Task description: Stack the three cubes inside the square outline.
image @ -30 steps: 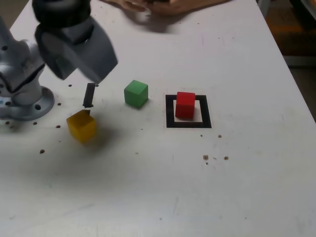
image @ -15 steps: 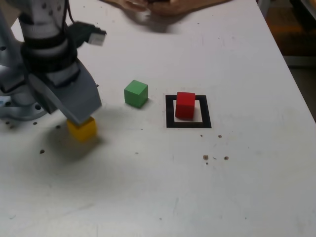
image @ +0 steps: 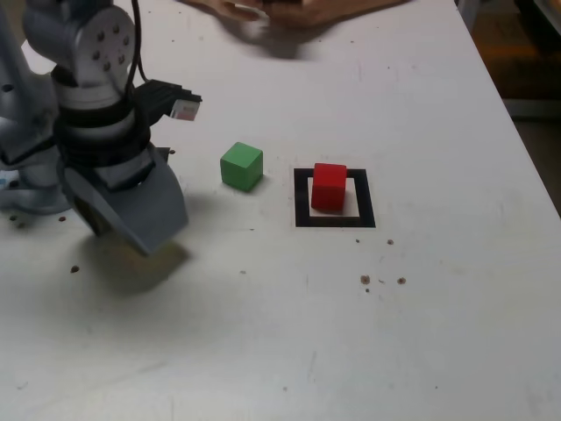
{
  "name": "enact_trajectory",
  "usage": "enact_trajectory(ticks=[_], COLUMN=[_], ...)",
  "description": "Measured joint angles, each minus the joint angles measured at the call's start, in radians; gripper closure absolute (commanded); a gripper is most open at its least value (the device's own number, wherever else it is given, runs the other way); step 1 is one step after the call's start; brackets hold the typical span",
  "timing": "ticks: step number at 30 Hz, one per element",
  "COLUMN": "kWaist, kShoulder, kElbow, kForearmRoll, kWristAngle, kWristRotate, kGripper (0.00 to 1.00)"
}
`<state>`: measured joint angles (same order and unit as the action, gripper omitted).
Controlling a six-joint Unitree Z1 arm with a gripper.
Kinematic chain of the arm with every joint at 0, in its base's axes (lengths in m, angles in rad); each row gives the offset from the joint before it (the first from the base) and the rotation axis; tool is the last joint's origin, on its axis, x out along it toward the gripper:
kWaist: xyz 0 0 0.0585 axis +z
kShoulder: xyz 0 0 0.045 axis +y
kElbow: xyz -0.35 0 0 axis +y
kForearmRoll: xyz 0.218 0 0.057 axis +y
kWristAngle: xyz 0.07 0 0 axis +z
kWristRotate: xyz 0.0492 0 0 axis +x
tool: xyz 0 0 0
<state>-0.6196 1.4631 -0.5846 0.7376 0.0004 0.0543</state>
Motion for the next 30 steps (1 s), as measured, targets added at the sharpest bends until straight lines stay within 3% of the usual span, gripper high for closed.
enact_trajectory(ticks=[7, 11, 15, 18, 24, 30], kWaist=[0.0, 0.0, 0.0, 0.0, 0.014, 0.022], kShoulder=[0.009, 0.019, 0.032, 0.036, 0.045, 0.058], kElbow=[0.001, 0.001, -0.007, -0.019, -0.095, -0.281], kForearmRoll=[-0.076, -0.164, -0.188, -0.157, -0.002, 0.211], kWristAngle=[0.006, 0.018, 0.025, 0.037, 0.068, 0.14], kWristRotate=[0.0, 0.0, -0.016, -0.06, -0.136, -0.227], kGripper=[0.73, 0.89, 0.93, 0.94, 0.96, 0.95])
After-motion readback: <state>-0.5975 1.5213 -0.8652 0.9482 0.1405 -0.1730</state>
